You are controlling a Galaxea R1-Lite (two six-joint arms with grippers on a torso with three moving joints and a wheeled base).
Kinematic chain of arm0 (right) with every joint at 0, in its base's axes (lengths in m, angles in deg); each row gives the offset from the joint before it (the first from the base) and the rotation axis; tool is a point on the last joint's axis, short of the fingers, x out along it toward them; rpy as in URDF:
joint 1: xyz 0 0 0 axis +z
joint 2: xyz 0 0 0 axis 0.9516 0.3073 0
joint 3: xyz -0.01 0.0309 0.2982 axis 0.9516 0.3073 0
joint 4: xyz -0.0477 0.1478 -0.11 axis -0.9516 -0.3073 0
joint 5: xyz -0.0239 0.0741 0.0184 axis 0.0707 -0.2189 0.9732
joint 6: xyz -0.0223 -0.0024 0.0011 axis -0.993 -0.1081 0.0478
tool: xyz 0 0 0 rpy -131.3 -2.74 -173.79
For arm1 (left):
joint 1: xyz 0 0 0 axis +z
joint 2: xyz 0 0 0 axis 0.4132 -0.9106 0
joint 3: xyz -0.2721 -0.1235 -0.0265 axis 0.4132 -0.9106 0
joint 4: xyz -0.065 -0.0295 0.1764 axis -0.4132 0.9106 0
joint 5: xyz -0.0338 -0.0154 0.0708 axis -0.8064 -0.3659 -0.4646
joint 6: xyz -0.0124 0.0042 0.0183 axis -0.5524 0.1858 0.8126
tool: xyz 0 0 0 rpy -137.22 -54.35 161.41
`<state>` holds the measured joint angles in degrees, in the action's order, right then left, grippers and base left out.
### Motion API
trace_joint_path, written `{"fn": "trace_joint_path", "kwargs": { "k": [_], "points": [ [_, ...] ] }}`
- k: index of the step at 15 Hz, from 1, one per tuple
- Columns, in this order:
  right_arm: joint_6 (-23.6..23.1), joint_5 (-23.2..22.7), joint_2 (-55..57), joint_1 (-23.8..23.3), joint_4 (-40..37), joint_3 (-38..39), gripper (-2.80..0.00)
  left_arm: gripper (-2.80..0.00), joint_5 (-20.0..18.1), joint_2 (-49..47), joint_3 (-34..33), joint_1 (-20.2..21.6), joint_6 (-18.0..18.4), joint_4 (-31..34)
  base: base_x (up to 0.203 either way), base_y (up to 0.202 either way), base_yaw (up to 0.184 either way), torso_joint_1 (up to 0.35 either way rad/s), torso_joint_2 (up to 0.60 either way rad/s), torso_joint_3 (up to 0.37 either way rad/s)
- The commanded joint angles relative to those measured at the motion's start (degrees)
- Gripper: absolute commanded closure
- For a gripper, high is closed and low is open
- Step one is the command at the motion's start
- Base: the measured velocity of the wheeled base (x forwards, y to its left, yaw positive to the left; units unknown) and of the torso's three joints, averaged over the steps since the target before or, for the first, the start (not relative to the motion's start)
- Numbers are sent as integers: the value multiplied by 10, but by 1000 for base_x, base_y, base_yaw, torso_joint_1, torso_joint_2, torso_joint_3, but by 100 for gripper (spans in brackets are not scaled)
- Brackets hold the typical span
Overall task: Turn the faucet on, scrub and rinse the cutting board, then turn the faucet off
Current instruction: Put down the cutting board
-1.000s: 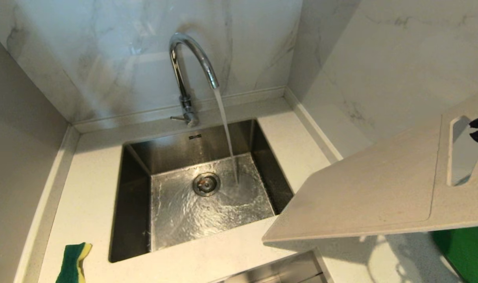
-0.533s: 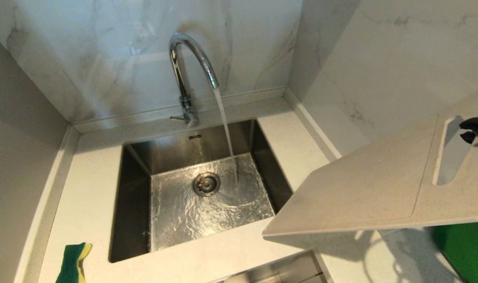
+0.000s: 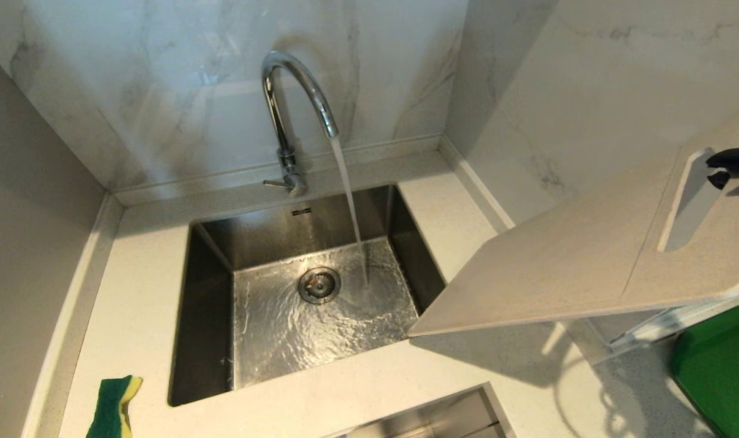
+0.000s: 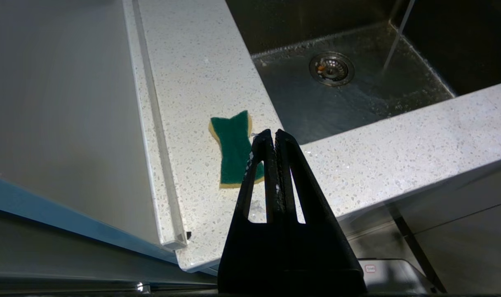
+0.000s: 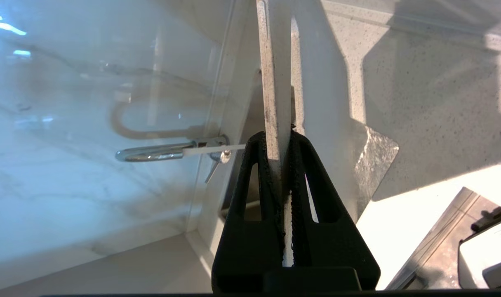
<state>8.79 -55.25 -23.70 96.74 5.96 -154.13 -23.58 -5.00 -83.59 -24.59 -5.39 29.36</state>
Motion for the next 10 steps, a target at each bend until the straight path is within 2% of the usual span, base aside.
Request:
{"fn": "trace_joint_path", "kwargs": {
  "k": [1, 7, 10],
  "points": [
    [1, 19, 20, 15, -1, -7, 0, 0, 0, -1, -1, 0, 0, 0, 0, 0, 0, 0, 0, 0],
    [-3, 68, 46, 39, 3, -17, 0, 0, 0, -1, -1, 0, 0, 0, 0, 0, 0, 0, 0, 0],
    [-2, 76, 55, 39, 24, -18, 0, 0, 0, -1, -1, 0, 0, 0, 0, 0, 0, 0, 0, 0]
  ]
}}
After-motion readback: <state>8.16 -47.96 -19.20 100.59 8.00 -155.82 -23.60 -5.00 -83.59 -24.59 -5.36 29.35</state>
